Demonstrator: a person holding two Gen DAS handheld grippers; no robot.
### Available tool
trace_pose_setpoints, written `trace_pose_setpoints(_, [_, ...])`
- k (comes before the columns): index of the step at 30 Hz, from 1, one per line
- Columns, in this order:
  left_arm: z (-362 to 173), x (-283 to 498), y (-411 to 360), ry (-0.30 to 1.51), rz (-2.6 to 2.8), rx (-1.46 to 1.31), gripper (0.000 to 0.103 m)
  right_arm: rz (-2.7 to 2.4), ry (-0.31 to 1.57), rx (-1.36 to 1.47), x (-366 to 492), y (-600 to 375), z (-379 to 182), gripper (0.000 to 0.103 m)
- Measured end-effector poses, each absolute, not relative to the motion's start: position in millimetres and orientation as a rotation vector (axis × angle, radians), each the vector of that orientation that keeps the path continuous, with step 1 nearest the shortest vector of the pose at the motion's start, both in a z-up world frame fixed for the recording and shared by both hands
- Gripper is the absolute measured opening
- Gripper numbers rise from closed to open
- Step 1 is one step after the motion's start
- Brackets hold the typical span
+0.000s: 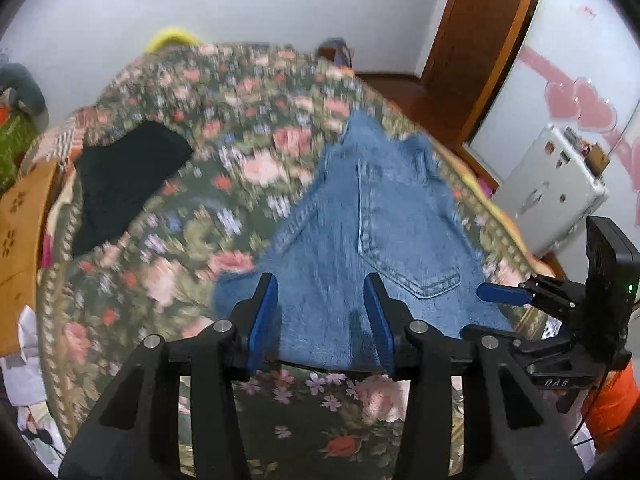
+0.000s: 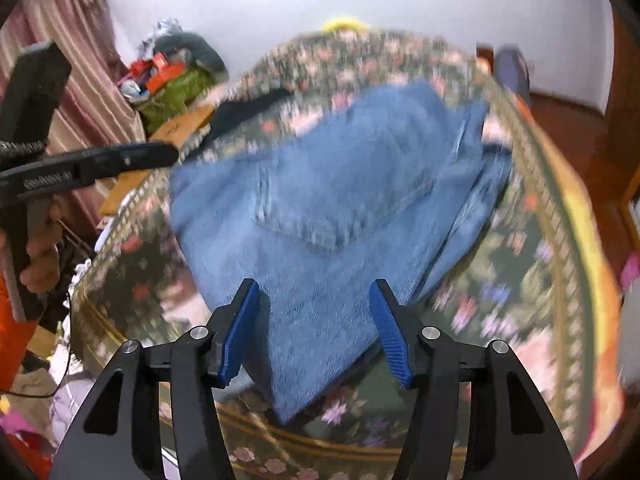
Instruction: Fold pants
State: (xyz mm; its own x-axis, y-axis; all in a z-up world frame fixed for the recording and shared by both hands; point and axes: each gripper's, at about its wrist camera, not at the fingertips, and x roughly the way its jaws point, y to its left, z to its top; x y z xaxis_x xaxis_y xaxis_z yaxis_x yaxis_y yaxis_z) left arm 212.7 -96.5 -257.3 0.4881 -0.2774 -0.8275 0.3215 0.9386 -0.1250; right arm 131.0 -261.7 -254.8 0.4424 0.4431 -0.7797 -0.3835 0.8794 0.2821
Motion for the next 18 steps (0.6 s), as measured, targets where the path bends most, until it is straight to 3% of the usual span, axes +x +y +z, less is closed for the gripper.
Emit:
trace_pose_setpoints(5, [-298, 209, -102, 1.033, -0.326, 0.142, 0.042, 0.529, 1.014, 0.122, 128, -273, -264, 0.053])
trace_pose_setpoints(16, [-243, 278, -136, 0.929, -0.365, 0.184, 0.042, 0.338, 0.870, 0.096, 189, -329, -232, 0.052])
trace_pose_setpoints(18, [-245, 303, -150, 0.940, -0.384, 0.177, 0.042, 0.318, 0.871, 0.105, 210, -334, -238, 0.040])
